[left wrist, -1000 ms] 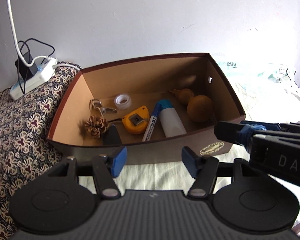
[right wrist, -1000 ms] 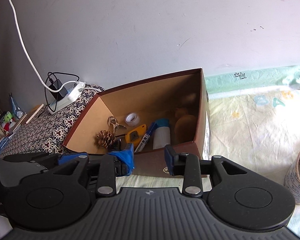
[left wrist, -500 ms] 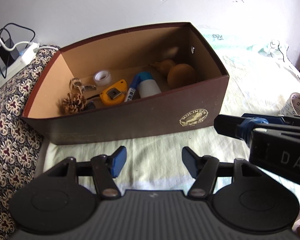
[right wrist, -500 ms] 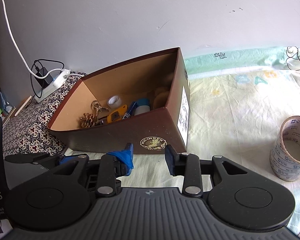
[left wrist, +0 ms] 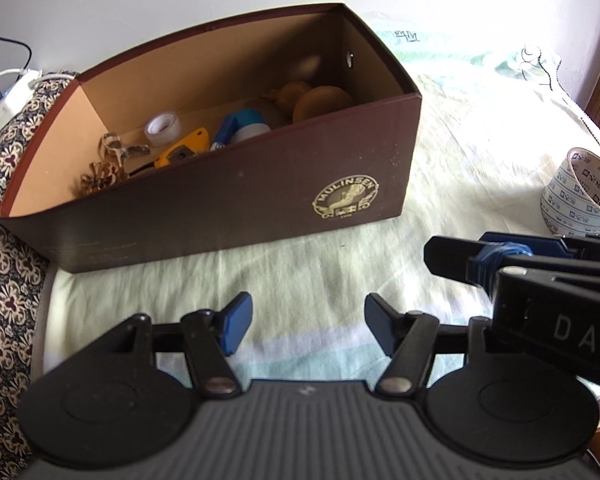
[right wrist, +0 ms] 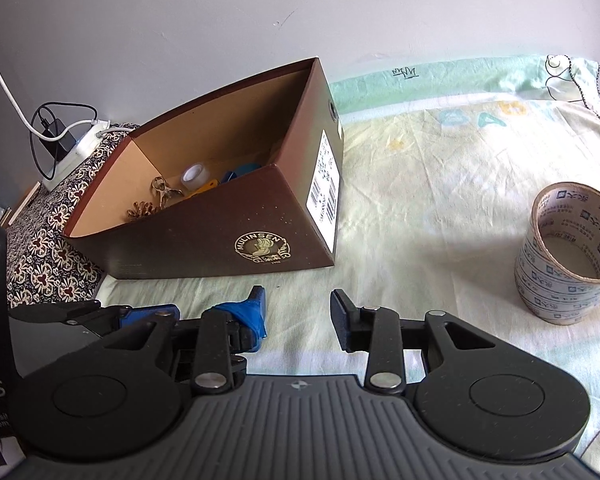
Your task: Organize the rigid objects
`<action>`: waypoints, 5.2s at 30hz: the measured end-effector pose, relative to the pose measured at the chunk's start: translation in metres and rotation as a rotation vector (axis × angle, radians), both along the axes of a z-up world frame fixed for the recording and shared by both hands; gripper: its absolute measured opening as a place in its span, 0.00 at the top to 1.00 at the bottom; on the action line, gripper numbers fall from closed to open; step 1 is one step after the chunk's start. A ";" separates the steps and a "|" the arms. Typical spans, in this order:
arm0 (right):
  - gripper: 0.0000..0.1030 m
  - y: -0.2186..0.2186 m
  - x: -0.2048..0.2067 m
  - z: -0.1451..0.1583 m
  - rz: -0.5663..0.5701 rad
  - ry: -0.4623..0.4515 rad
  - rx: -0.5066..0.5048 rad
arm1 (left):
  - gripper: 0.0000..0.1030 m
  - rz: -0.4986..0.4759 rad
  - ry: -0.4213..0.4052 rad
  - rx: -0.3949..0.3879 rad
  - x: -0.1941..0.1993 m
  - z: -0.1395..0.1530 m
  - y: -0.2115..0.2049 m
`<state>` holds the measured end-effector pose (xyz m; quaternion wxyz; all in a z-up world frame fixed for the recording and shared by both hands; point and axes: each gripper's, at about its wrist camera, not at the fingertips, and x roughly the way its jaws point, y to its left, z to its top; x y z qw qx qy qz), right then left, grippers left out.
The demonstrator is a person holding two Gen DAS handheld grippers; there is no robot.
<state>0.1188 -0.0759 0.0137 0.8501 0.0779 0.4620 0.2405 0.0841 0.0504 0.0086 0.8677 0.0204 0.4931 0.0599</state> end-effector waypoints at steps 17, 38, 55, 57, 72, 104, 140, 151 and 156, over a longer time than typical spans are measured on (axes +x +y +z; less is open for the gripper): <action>0.81 -0.050 0.000 -0.012 -0.143 0.040 -0.045 | 0.35 -0.084 0.043 -0.030 0.011 -0.015 -0.027; 0.81 -0.161 0.015 -0.009 -0.416 0.072 -0.114 | 0.33 -0.389 0.008 -0.096 0.022 -0.014 -0.104; 0.81 -0.191 0.034 0.003 -0.550 0.002 -0.014 | 0.27 -0.445 -0.111 -0.221 0.040 0.021 -0.116; 0.80 -0.195 0.035 0.005 -0.566 -0.001 0.041 | 0.27 -0.440 -0.124 -0.226 0.044 0.026 -0.116; 0.78 -0.173 0.044 -0.017 -0.491 0.063 0.072 | 0.27 -0.364 -0.087 -0.182 0.075 0.015 -0.133; 0.78 -0.139 0.042 -0.026 -0.343 0.075 0.100 | 0.49 -0.293 -0.047 -0.242 0.082 0.010 -0.095; 0.90 -0.134 0.016 -0.011 -0.349 -0.072 0.167 | 0.86 -0.304 -0.141 -0.290 0.059 0.022 -0.091; 0.90 -0.104 0.015 0.035 -0.257 -0.200 0.188 | 0.86 -0.280 -0.268 -0.254 0.036 0.066 -0.058; 0.90 -0.079 0.018 0.050 -0.193 -0.246 0.197 | 0.86 -0.255 -0.306 -0.233 0.027 0.078 -0.032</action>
